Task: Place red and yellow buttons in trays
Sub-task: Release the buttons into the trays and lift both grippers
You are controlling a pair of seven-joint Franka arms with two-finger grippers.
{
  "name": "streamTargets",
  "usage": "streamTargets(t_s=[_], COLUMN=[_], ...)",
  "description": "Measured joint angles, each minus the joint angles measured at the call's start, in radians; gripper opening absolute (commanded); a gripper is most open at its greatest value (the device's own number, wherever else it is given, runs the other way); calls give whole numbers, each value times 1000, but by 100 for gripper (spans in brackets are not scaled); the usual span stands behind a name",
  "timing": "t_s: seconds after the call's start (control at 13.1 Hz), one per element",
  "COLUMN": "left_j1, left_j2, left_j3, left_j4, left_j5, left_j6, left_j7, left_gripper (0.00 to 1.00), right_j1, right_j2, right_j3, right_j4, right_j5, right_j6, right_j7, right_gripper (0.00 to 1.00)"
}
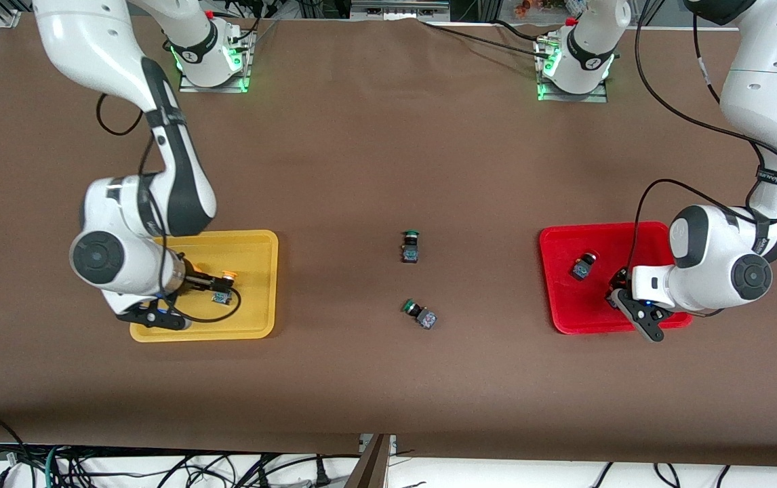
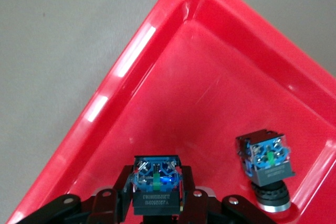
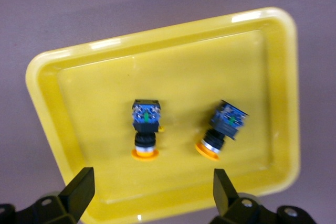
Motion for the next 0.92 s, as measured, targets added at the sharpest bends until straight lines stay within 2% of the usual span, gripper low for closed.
streamTargets(t_s=[0.38, 0.54, 0.77, 0.92], left_j1=[3, 3, 2, 1], left_j2=[-1, -11, -91, -175], left_j3=[-5, -11, -30, -52], left_j4=[-2, 0, 12, 18], left_j5=[0, 0, 0, 0], left_j6=[6, 3, -100, -225], left_j7=[5, 5, -36, -98], left_gripper=[100, 100, 100, 100], right_j1=[-1, -2, -25, -57], right_j2=[-179, -232, -263, -300], right_j3=[-103, -144, -150, -118], right_j4=[6, 40, 121, 131], right_j5=[0, 0, 1, 1], right_j6=[-239, -346, -446, -467], right_j7=[-180, -241, -249, -249], right_gripper=[100, 100, 100, 100])
